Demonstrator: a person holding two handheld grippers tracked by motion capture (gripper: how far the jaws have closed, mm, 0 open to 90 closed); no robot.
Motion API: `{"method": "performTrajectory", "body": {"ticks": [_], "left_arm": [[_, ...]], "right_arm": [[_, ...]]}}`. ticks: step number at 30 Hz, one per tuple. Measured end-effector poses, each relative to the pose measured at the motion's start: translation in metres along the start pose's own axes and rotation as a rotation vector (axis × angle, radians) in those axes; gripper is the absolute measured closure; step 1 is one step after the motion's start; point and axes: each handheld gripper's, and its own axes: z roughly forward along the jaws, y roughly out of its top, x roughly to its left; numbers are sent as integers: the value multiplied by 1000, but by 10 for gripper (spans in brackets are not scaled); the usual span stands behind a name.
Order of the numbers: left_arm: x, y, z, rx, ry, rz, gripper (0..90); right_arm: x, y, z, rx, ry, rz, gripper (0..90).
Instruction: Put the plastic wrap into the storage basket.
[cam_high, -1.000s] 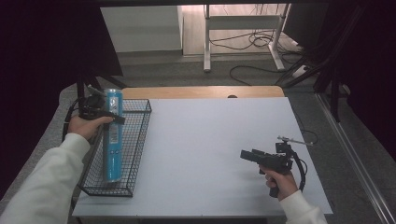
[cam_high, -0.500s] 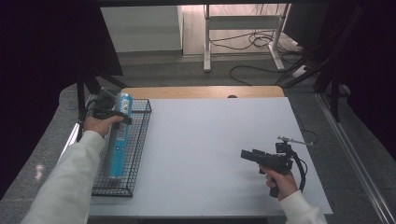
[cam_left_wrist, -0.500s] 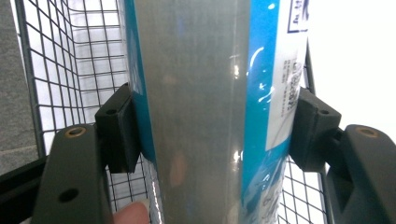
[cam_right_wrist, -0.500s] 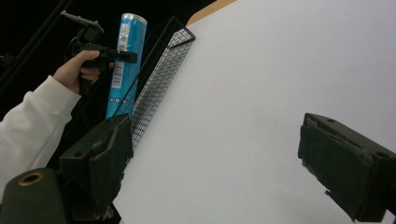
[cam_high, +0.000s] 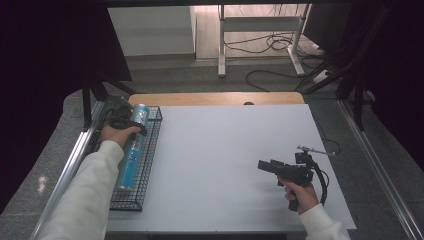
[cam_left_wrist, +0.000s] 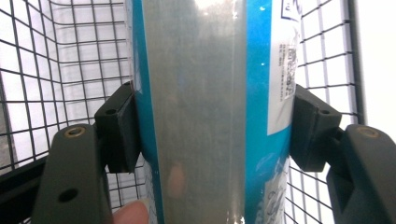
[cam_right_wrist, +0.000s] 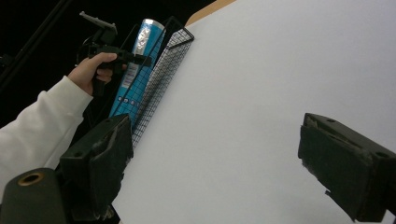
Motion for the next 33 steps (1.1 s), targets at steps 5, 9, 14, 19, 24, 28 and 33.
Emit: {"method": "performTrajectory", "body": {"ticks": [5,9,14,19,24,28,33], "left_arm": [[3,1,10,12,10,-22,313],[1,2,21,23,12,-22,313],[3,3,29,36,21,-31,311],[3,3,32,38,31,-34,308],[2,1,28,33,12,-18,255],[-2,-3,14,17,-25,-15,125],[-14,-14,-5,-39,-10,20,110]], "right_arm": [[0,0,0,-2,-4,2,104],[0,0,1,-3,-4,4,104],[-1,1,0,-2,-2,7,105],[-1,1,-1,-4,-4,5,104],[-1,1,-1,-4,-4,0,105],[-2,1,0,0,-3,-5,104],[-3,1,1,15,-3,-18,104]]}}
